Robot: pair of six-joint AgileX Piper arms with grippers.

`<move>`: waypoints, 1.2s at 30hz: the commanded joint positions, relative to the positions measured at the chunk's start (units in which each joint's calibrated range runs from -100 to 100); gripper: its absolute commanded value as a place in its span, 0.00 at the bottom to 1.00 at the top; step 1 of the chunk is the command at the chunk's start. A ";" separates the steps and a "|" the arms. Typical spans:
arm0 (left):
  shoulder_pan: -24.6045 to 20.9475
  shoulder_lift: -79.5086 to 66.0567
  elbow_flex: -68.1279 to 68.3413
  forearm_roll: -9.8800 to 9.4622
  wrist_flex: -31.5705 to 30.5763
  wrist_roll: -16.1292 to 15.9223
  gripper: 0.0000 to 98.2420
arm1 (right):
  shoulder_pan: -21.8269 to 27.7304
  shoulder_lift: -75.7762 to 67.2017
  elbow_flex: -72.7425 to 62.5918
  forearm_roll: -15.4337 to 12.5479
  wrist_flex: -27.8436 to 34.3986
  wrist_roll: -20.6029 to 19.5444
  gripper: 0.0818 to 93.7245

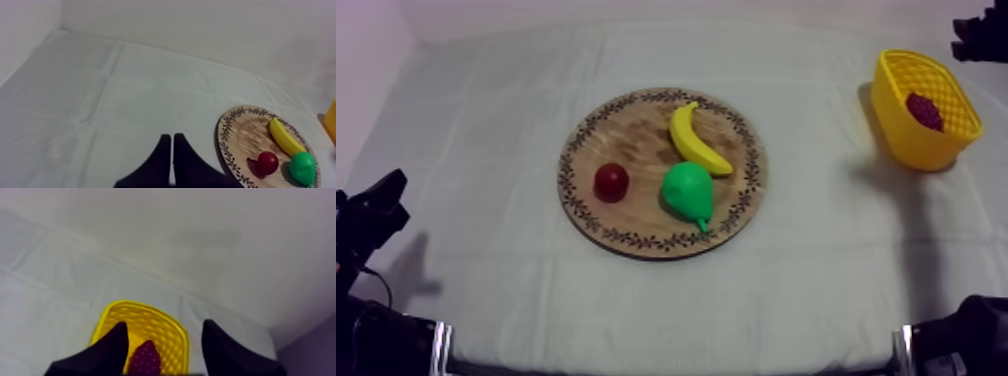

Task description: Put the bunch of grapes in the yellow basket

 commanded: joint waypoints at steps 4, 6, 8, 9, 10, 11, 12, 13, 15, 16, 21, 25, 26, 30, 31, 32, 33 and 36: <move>0.01 0.00 -0.04 -0.02 -0.04 0.00 0.00 | -0.81 -13.20 7.87 -9.18 1.00 20.30 0.45; 0.01 0.00 -0.04 -0.02 -0.04 0.00 0.00 | -1.30 -17.43 10.37 -8.46 0.63 20.17 0.45; 0.01 0.00 -0.04 -0.02 -0.04 0.00 0.00 | -1.71 -21.42 12.27 -6.51 0.46 18.79 0.45; 0.01 0.00 -0.04 -0.02 -0.04 0.00 0.00 | -2.04 -23.23 13.19 -5.39 0.41 18.04 0.45; 0.01 0.00 -0.04 -0.02 -0.04 0.00 0.00 | -2.39 -24.77 14.06 -4.58 0.11 17.58 0.45; 0.01 0.00 -0.04 -0.02 -0.04 0.00 0.00 | -2.78 -26.00 14.94 -4.02 -0.51 17.37 0.45; 0.01 0.00 -0.04 -0.02 -0.04 0.00 0.00 | -3.35 -26.91 15.88 -3.62 -1.45 17.35 0.45; 0.01 0.00 -0.04 -0.02 -0.04 0.00 0.00 | -4.04 -27.55 16.95 -3.34 -2.64 17.42 0.45; 0.01 0.00 -0.04 -0.02 -0.04 0.00 0.00 | -5.42 -28.72 19.45 -3.01 -5.04 17.97 0.44; 0.01 0.00 -0.04 -0.02 -0.04 0.00 0.00 | -5.98 -29.58 20.78 -2.92 -5.90 18.29 0.45; 0.01 0.00 -0.04 -0.02 -0.04 -0.02 0.00 | -3.63 -36.32 24.16 -2.37 -1.26 18.26 0.44; 0.01 0.00 -0.04 -0.02 -0.04 -0.01 0.00 | -0.92 -44.13 25.41 2.15 6.09 13.51 0.43; 0.01 0.00 -0.04 -0.02 -0.04 -0.01 0.00 | -0.85 -46.28 25.78 3.90 7.81 11.76 0.43; 0.01 0.00 -0.04 -0.02 -0.04 -0.01 0.00 | -2.16 -51.26 27.92 13.31 11.04 1.86 0.43; 0.01 0.00 -0.04 -0.02 -0.04 0.00 0.00 | -2.52 -51.95 28.47 15.14 11.64 -0.25 0.43; 0.01 0.00 -0.04 -0.02 -0.04 0.00 0.00 | -2.96 -52.72 29.13 16.49 12.26 -1.91 0.42; 0.01 0.00 -0.04 -0.02 -0.04 0.00 0.00 | -3.43 -53.56 29.89 17.74 12.83 -3.53 0.42; 0.01 0.00 -0.04 -0.02 -0.04 0.00 0.00 | -4.93 -56.68 32.48 20.51 14.71 -7.56 0.42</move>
